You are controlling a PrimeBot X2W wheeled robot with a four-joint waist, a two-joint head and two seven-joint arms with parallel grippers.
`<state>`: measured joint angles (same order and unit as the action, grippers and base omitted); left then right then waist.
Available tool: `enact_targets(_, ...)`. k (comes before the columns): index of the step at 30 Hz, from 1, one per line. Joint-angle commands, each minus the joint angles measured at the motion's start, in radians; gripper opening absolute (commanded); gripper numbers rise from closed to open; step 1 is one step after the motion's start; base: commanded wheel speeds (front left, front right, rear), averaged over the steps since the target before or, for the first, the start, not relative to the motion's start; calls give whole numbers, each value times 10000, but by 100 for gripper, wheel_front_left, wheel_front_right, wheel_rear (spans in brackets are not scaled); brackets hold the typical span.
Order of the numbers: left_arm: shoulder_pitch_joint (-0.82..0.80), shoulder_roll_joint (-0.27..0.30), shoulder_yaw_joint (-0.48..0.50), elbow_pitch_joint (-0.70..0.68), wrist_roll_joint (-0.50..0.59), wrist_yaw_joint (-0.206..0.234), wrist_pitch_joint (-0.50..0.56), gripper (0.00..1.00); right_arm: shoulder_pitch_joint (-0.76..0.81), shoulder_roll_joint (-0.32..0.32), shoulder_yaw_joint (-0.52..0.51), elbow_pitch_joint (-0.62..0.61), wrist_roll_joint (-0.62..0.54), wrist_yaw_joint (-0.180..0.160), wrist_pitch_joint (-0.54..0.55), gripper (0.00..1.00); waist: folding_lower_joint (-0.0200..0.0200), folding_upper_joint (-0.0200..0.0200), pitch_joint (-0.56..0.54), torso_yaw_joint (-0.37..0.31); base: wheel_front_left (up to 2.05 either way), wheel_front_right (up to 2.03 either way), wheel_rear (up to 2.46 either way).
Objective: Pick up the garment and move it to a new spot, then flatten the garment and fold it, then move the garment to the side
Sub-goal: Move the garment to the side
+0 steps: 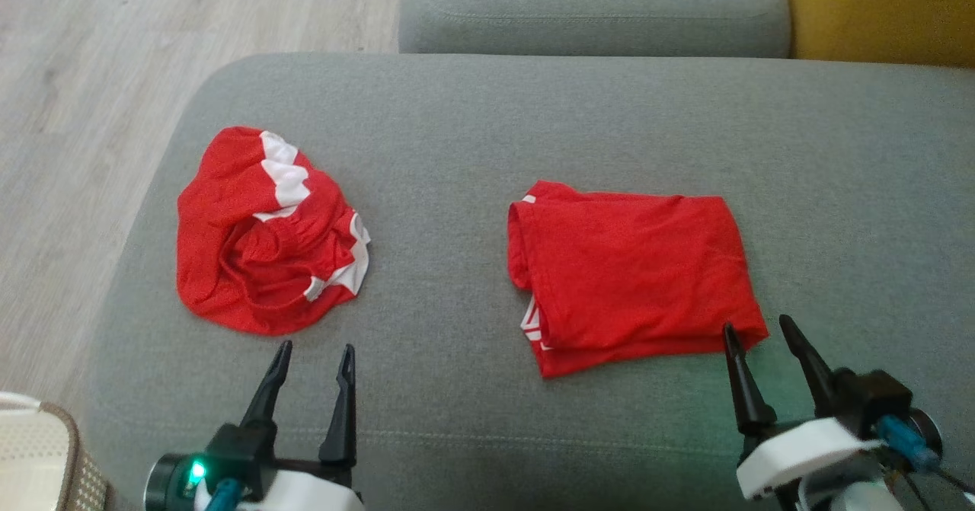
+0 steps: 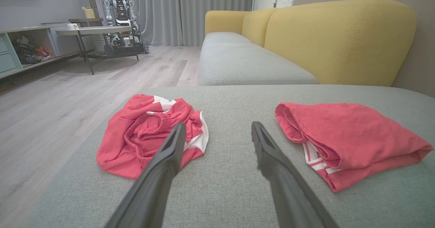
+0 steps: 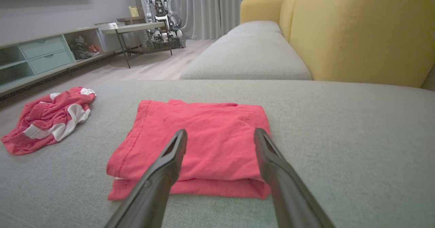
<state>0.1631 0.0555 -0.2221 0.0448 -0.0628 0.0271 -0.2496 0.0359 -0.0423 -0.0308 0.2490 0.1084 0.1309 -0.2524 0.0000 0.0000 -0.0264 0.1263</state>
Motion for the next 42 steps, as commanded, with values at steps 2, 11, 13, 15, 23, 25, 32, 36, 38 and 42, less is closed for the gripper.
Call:
enact_targets(2,-324,-53,180,-289,46,26,-122,100,-839,-79,207,3,115,-2,-93,100,0,0,86,110,0,0,0)
enact_targets(11,-933,-53,-168,-639,23,-74,-122,100,-3011,-79,-452,2490,39,-2,11,100,0,0,1064,461,0,0,0)
enact_targets(13,-1145,-53,-229,-744,13,-113,-122,100,-3645,-79,-828,2989,-199,-2,249,100,0,0,1392,516,0,0,0)
enact_targets(15,-1372,-53,-296,-854,-11,-140,-122,100,-4226,-138,-1120,3390,-426,-2,536,100,0,0,1715,574,0,0,0)
enact_targets(23,-1950,-53,-559,-1024,-130,-204,-122,100,-5553,-619,-2069,4430,-1273,-2,1432,100,0,0,2507,726,0,0,0)
enact_targets(25,-2062,-53,-605,-1060,-153,-199,-122,100,-5679,-637,-2367,4466,-1569,-2,1625,100,0,0,2680,745,0,0,0)
enact_targets(32,-2377,-53,-653,-1081,-222,-213,-122,100,-5811,-338,-2547,4399,-1517,-2,2384,100,0,0,3158,696,0,0,0)
enact_targets(36,-2542,-53,-687,-1098,-226,-233,-122,100,-5863,-275,-2255,4442,-1320,-2,2699,91,0,0,3362,667,0,0,0)
enact_targets(38,-2578,-53,-692,-1109,-222,-233,-122,100,-5881,-265,-2167,4446,-1255,-2,2764,48,0,0,3398,654,0,0,0)
enact_targets(42,-2672,-53,-650,-1177,-203,-237,-122,100,-5881,-260,-1772,4306,-887,-2,3190,0,0,0,3514,484,0,0,0)
